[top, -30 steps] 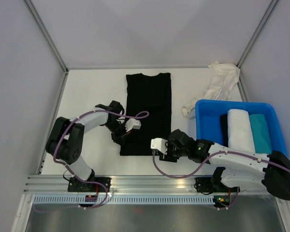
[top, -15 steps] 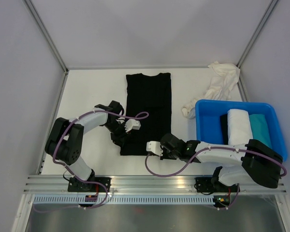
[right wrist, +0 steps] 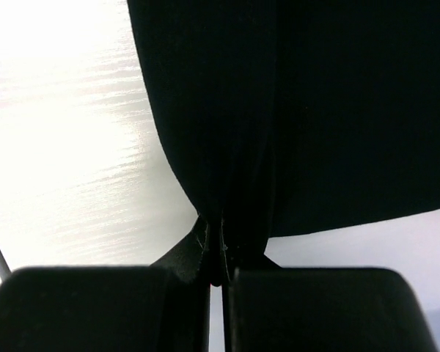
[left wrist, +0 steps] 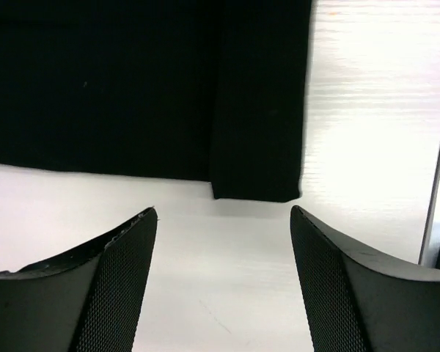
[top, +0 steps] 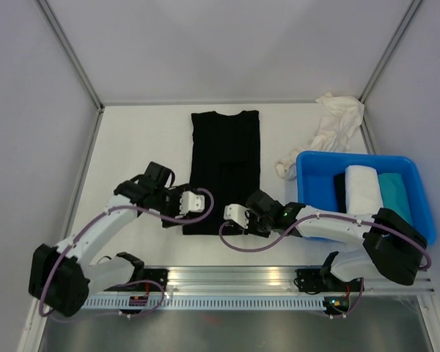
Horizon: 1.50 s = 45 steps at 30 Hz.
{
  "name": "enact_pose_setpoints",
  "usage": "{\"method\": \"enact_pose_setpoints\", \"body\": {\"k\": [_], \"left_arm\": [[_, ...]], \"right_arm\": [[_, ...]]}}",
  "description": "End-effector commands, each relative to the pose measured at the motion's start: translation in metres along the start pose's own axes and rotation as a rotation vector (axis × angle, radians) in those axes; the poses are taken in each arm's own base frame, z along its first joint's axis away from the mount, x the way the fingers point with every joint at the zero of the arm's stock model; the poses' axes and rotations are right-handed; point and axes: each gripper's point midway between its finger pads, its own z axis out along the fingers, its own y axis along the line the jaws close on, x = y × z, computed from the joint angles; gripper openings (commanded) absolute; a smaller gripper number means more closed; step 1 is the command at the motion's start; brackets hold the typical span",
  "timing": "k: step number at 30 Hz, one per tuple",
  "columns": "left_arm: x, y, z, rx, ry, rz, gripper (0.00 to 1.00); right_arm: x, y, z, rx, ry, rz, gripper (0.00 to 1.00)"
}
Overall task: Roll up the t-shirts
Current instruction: Roll the tshirt
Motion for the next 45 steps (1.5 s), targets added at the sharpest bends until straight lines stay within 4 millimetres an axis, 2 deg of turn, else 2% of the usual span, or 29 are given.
{"method": "enact_pose_setpoints", "body": {"k": [1,2,3,7,12,17,20,21,23,24,25,26,27,28,29,31,32,33,35,38,40,43,45], "left_arm": [[-0.009,-0.019,0.009,-0.085,-0.032,0.232,0.79],[-0.013,-0.017,0.006,-0.142,-0.037,0.274,0.79],[-0.005,-0.034,0.019,-0.107,-0.027,0.280,0.79],[0.005,-0.045,0.035,-0.119,-0.006,0.260,0.80],[0.022,-0.027,0.049,-0.183,0.075,0.224,0.78],[0.024,-0.016,0.060,-0.199,0.100,0.163,0.74],[0.025,-0.016,0.061,-0.197,0.109,0.148,0.60],[0.027,-0.016,0.062,-0.195,0.113,0.147,0.51],[0.027,-0.018,0.062,-0.190,0.113,0.140,0.39],[0.026,-0.018,0.061,-0.186,0.111,0.135,0.26],[0.025,-0.019,0.060,-0.181,0.109,0.130,0.21],[0.028,-0.028,0.060,-0.137,0.120,0.120,0.09],[0.020,-0.028,0.056,-0.122,0.106,0.118,0.03],[0.019,-0.035,0.053,-0.086,0.106,0.108,0.02],[0.019,-0.057,0.050,0.023,0.094,0.086,0.02],[0.006,-0.074,0.038,0.130,0.049,0.083,0.02],[-0.011,-0.085,0.032,0.210,-0.023,0.089,0.02],[-0.003,-0.107,0.025,0.313,0.010,0.033,0.02],[-0.013,-0.119,0.019,0.405,-0.022,-0.013,0.02],[-0.009,-0.119,0.019,0.448,-0.021,-0.079,0.05],[-0.003,-0.118,0.021,0.456,-0.021,-0.040,0.06],[0.016,-0.117,0.027,0.471,0.036,-0.011,0.06],[0.029,-0.113,0.027,0.473,0.065,-0.002,0.06]], "right_arm": [[-0.011,0.002,-0.002,-0.077,-0.030,0.062,0.00],[-0.010,-0.001,-0.002,-0.078,-0.033,0.081,0.00],[-0.011,-0.003,-0.001,-0.081,-0.038,0.087,0.00],[-0.016,-0.004,-0.002,-0.107,-0.070,0.108,0.00],[-0.015,-0.005,-0.003,-0.116,-0.072,0.112,0.00],[-0.015,-0.004,-0.003,-0.128,-0.075,0.108,0.00],[-0.016,-0.002,-0.003,-0.141,-0.075,0.100,0.00],[-0.015,-0.001,-0.003,-0.152,-0.070,0.100,0.00],[-0.013,0.002,-0.004,-0.170,-0.065,0.098,0.00],[-0.015,0.003,-0.005,-0.181,-0.068,0.096,0.00],[-0.014,0.004,-0.006,-0.189,-0.065,0.098,0.00],[-0.013,0.005,-0.008,-0.199,-0.059,0.096,0.00],[-0.012,0.007,-0.009,-0.211,-0.054,0.096,0.00],[-0.014,0.010,-0.011,-0.232,-0.058,0.096,0.00],[-0.013,0.013,-0.015,-0.251,-0.049,0.100,0.00],[-0.016,0.022,-0.020,-0.304,-0.064,0.096,0.00],[-0.014,0.028,-0.024,-0.335,-0.058,0.103,0.02],[-0.013,0.032,-0.025,-0.357,-0.062,0.094,0.03],[-0.014,0.036,-0.025,-0.382,-0.062,0.089,0.08],[-0.013,0.034,-0.021,-0.396,-0.045,0.112,0.14],[-0.011,0.033,-0.019,-0.406,-0.032,0.127,0.14],[-0.010,0.028,-0.016,-0.418,-0.030,0.157,0.03],[-0.008,0.024,-0.018,-0.432,-0.034,0.188,0.00]]}}
